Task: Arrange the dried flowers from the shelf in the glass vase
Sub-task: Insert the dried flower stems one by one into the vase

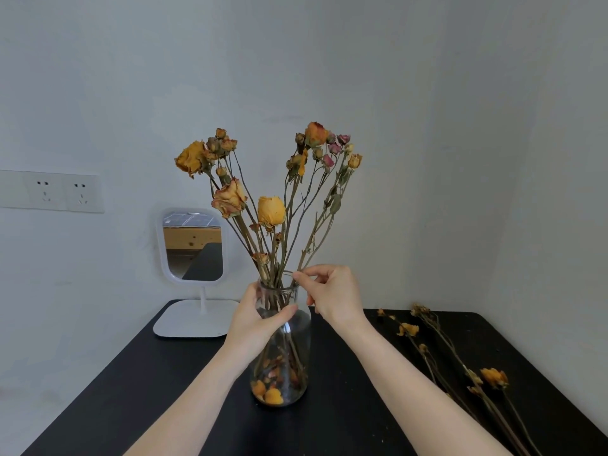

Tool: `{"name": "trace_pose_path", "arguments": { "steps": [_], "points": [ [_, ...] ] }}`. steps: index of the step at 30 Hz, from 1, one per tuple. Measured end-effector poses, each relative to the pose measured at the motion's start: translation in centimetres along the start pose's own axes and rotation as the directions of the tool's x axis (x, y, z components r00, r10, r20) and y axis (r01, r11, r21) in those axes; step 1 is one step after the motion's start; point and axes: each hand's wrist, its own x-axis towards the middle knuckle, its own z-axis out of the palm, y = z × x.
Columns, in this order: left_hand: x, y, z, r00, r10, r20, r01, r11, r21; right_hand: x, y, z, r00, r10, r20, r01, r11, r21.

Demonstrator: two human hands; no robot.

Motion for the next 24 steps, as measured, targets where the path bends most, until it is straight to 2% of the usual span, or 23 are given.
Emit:
{"name": "trace_pose_path", "arguments": {
  "steps": [9, 16, 20, 24],
  "points": [
    [0.6, 0.8, -1.0, 0.994, -0.055, 0.09, 0.056, 0.998, -0.007, 0.3, -1.1, -0.5, 1.0, -0.011, 0.018, 0.01, 0.998, 0.059],
    [0.7, 1.2, -1.2, 0.986, -0.054, 0.157, 0.051, 0.998, 0.02, 0.1, -2.3, -1.0, 0.986, -0.164, 0.017, 0.155, 0.959, 0.238],
    [0.7, 1.0, -1.1, 0.989, -0.037, 0.141, 0.034, 0.999, 0.03, 0.2, -2.1, -0.4, 0.983, -0.133, 0.126, 0.116, 0.985, 0.128],
    [0.7, 0.9, -1.0, 0.99, -0.029, 0.136, 0.025, 0.999, 0.035, 0.4, -1.5, -0.4, 0.992, -0.113, 0.055, 0.106, 0.988, 0.117]
  ]
}}
